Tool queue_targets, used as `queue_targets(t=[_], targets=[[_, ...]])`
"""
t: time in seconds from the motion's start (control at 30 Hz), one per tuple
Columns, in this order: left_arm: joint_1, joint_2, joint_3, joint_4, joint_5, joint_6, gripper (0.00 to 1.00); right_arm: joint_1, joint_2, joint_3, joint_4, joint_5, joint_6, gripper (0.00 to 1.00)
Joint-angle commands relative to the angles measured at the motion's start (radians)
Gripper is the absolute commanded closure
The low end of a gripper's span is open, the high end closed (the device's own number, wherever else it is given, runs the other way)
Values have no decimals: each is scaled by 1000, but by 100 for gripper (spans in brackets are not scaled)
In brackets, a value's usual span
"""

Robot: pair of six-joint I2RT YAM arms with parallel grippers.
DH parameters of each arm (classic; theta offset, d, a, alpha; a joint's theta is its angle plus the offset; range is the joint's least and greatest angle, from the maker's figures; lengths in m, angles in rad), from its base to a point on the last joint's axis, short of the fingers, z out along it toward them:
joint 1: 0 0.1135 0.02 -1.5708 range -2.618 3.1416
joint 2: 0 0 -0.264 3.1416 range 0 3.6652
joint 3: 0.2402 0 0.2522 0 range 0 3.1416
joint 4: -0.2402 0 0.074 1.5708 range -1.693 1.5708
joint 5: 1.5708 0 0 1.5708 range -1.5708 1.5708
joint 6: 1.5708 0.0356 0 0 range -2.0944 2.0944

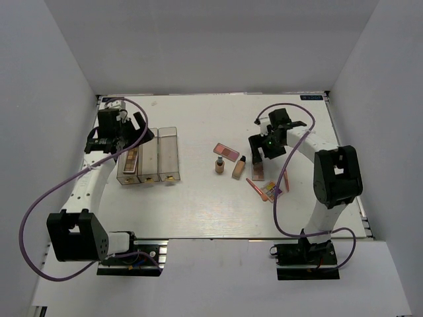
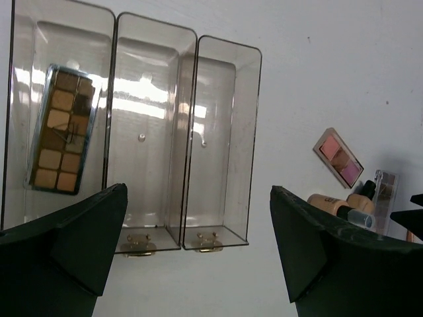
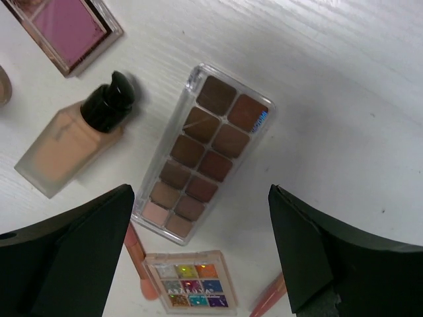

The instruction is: Organize the makeup

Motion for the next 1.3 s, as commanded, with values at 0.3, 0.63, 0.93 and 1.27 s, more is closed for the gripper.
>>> queue_targets(t=[0.3,0.63,0.93,1.27], targets=[[9,-118,-43,-108,-89,-160,2,94,79,43,19,233,169,11],[18,-110,-94,-159,-117,-258,2,161,113,14,51,336,233,11],[18,-150,-96,-176,-169,-263,2,178,119,-26,70,359,252,29],[18,-212,-83,-123,-143,-232,2,126,21,-37,64,375,185,89]])
